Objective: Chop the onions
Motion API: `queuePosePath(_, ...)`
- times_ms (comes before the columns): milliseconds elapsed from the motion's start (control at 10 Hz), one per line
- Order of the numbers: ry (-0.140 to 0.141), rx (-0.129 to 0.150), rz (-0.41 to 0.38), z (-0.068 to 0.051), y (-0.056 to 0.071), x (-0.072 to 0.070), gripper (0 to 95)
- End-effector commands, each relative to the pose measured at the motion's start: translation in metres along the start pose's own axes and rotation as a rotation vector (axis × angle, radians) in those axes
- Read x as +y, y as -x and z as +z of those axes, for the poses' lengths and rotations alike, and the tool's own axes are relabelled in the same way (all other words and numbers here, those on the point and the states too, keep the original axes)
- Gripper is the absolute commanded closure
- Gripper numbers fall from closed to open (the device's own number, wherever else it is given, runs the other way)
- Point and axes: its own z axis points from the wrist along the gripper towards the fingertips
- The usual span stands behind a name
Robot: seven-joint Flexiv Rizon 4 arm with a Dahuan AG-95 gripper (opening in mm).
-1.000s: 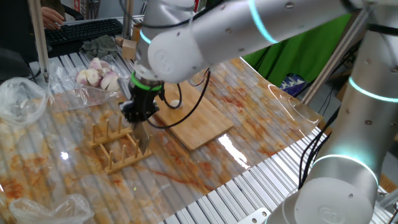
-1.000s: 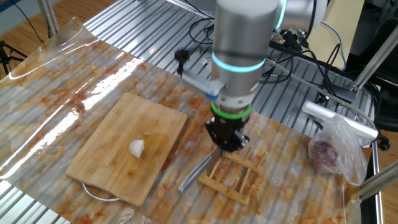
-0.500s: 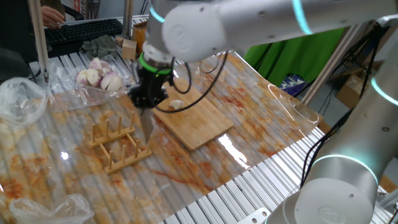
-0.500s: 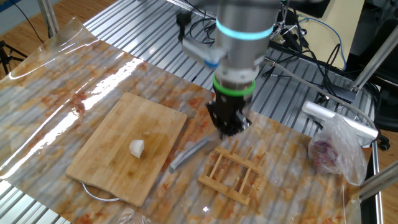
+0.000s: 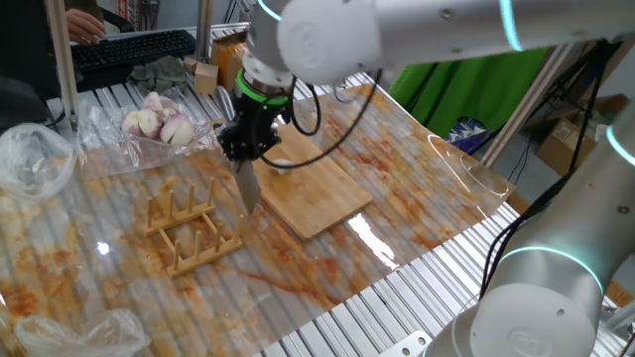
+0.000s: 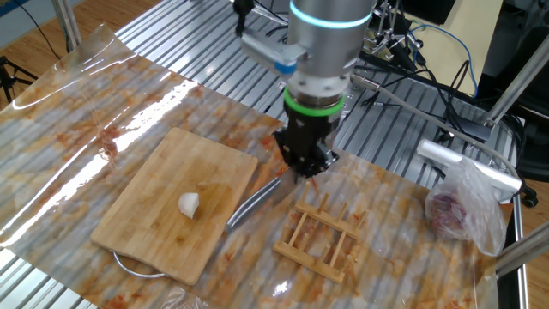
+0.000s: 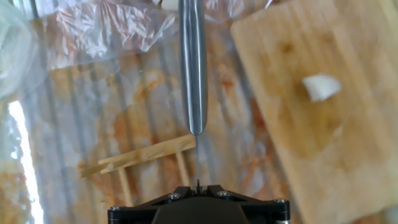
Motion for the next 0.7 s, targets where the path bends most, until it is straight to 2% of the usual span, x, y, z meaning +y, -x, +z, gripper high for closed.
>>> queuePosePath(100, -0.019, -0.002, -0.068, 0.005, 0.017, -0.023, 95.0)
queuePosePath(200, -0.018, -0.002, -0.077, 0.006, 0.02, -0.026, 95.0)
queuePosePath(500, -0.025, -0.001, -0.139, 0.012, 0.039, -0.051, 95.0)
queuePosePath(700, -0.04, 0.0, -0.153, 0.009, 0.053, -0.056, 95.0)
